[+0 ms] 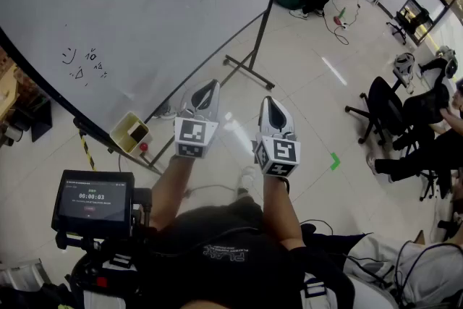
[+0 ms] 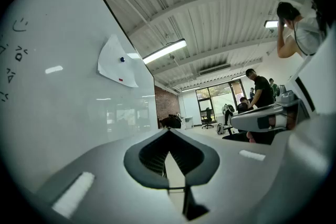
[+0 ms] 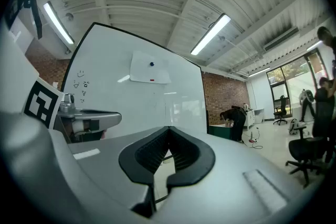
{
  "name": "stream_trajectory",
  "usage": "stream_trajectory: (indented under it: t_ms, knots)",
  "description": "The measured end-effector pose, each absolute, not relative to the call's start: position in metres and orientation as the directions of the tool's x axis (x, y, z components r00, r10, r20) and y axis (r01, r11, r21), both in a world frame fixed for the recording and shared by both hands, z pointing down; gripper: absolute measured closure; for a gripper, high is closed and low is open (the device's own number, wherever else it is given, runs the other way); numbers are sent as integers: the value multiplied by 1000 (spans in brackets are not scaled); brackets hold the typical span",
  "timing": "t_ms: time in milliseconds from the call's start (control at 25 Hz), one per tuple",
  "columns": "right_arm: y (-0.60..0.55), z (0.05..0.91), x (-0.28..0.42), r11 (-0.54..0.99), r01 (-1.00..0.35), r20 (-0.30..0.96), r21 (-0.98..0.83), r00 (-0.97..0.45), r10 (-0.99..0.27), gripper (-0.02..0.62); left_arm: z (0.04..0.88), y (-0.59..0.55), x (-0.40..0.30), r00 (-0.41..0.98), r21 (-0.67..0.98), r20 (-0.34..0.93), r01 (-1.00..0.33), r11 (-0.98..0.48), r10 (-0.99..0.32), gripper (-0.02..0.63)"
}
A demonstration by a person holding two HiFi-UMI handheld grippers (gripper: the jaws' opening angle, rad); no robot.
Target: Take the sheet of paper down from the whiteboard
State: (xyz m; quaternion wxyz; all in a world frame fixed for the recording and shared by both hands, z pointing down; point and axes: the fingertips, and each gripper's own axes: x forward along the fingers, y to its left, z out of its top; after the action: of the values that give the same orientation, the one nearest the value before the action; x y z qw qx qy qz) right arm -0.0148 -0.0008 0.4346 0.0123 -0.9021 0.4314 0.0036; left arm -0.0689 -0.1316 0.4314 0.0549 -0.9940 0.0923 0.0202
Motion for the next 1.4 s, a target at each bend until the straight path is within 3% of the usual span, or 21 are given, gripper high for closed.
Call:
stream_trajectory:
  t_ms: [240,600,880,1400]
  knots:
    - [-16,434,4,-600,-800,-39,-14,600,-799,583,426,-143,-59,976,-143,-83,-213,-966,-203,604]
    - [-66,442,111,-455,-890,-15,-22,455,-890,583,424,-171,55,945,-129,-35,-327,-936,-325,604]
    - [-92,442,172,-357,-933,-8,-40,358,-934,583,405,-204,106,896,-174,-88,-445,-879,-436,604]
    - [-160,415,206,-158,-986,-46,-51,160,-986,581,329,-256,95,773,-90,-197,-627,-774,-603,604]
